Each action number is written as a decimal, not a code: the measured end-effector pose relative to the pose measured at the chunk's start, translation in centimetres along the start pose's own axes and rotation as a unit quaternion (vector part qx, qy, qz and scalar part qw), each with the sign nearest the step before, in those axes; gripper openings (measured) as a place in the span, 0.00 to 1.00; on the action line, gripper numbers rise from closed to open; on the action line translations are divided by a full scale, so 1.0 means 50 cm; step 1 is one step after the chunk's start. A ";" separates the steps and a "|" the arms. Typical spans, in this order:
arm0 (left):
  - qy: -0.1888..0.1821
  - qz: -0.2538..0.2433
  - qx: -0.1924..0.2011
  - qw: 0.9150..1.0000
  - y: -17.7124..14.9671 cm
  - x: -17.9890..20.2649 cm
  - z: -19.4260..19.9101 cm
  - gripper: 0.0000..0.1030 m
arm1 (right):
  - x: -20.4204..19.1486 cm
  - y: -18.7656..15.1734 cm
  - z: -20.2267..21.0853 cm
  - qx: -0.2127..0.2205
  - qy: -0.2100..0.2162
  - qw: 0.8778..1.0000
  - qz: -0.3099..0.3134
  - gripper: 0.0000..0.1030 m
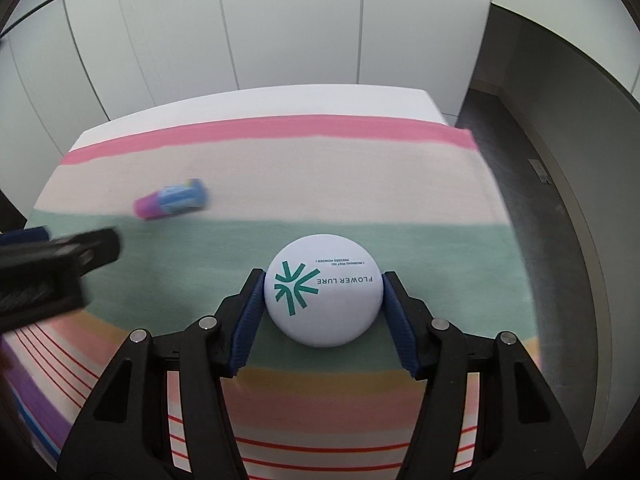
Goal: Organize objects
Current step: 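Grasp the pink-capped blue tube with the left tool while the right tool grasps the white compact, then lift the tube and compact and carry both toward the cardboard box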
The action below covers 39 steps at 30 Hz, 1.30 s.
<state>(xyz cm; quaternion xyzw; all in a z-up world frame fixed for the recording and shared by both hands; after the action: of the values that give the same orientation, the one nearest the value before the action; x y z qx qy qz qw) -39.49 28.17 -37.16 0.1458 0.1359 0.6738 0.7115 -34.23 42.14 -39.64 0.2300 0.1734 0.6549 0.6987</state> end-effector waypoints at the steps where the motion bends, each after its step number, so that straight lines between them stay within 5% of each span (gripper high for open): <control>1: 0.005 0.000 0.000 1.000 0.009 0.014 -0.011 0.86 | 0.014 -0.001 0.001 -0.001 -0.004 1.000 -0.003 0.58; 8: 0.007 0.035 -0.006 0.999 0.052 0.065 -0.078 0.83 | 0.044 -0.002 0.003 0.000 -0.006 1.000 -0.007 0.58; 10: -0.007 0.042 0.006 0.999 0.056 0.065 -0.074 0.57 | 0.045 -0.002 0.002 0.000 -0.008 1.000 -0.006 0.58; 27: 0.047 -0.006 0.003 0.999 -0.005 -0.058 0.005 0.57 | 0.006 0.016 0.049 -0.008 -0.002 1.000 -0.001 0.58; 39: 0.045 0.004 0.045 0.998 0.049 -0.162 0.242 0.57 | -0.040 0.129 0.239 0.030 -0.015 0.999 0.030 0.58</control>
<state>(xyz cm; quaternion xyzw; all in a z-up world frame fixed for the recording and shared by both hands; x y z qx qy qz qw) -37.50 19.89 -25.10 0.1483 0.1974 0.6760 0.6943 -33.29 39.25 -26.24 0.2662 0.1756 0.6660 0.6743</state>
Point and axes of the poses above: each gripper's, at about its wrist camera, not at the fingertips, and z roughly against the way its jaws point, x to its right, y to its top, the point moved 6 cm from there along -z, roughly the way its jaws point, and after that the axes turned 5 degrees about -y, right-handed, at the moved point
